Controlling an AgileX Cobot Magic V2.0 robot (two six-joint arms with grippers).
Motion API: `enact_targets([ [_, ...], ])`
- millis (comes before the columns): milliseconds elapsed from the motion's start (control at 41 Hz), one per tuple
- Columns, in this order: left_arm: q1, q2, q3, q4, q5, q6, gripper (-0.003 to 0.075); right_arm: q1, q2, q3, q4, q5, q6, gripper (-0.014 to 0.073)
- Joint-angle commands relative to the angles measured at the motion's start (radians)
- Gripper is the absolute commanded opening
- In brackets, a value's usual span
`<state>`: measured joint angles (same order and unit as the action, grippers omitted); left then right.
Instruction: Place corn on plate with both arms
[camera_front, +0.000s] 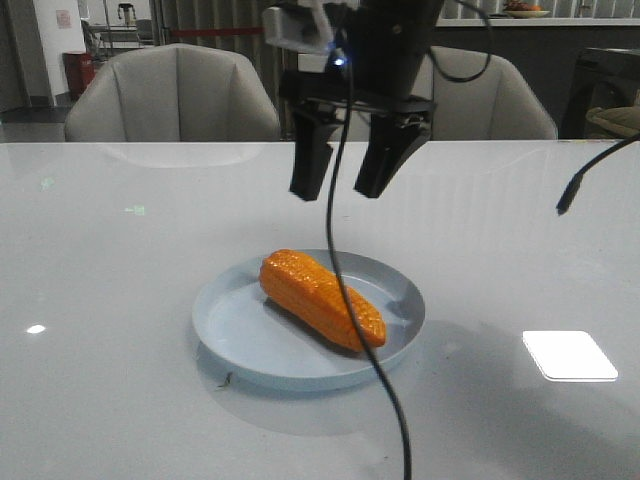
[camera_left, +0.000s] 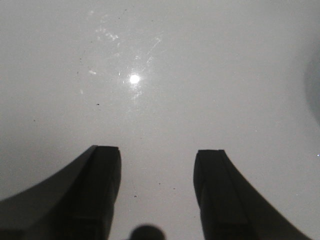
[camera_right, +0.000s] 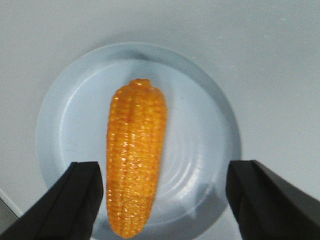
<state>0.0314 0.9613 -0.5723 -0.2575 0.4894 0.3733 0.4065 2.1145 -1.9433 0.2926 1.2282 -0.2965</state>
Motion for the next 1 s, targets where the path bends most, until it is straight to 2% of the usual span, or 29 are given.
enact_targets([
  [0,0.001,-0.014,-0.029,-0.018,-0.076,-0.004,0.0401,-0.067,-0.131,-0.031,0.029,0.104,0.015,0.0612],
  [146,0.001,-0.014,-0.029,-0.018,-0.099,-0.004,0.0401,-0.170,-0.241,-0.019,0.029,0.104,0.015,0.0612],
  [244,0.001,-0.014,-0.029,-0.018,-0.104,-0.004,0.0401,-0.247,-0.335,0.055,0.029,0.104,-0.003,0.0612],
  [707,0.001,-0.014,-0.029,-0.018,-0.120,-0.004,0.0401,-0.614,-0.815,0.784,0.030,-0.190,-0.040,0.0612],
  [976,0.001,-0.014,-0.029,-0.018,-0.123,-0.004,0.0401,-0.647,-1.115,1.150,0.041,-0.422,-0.057,0.0612],
])
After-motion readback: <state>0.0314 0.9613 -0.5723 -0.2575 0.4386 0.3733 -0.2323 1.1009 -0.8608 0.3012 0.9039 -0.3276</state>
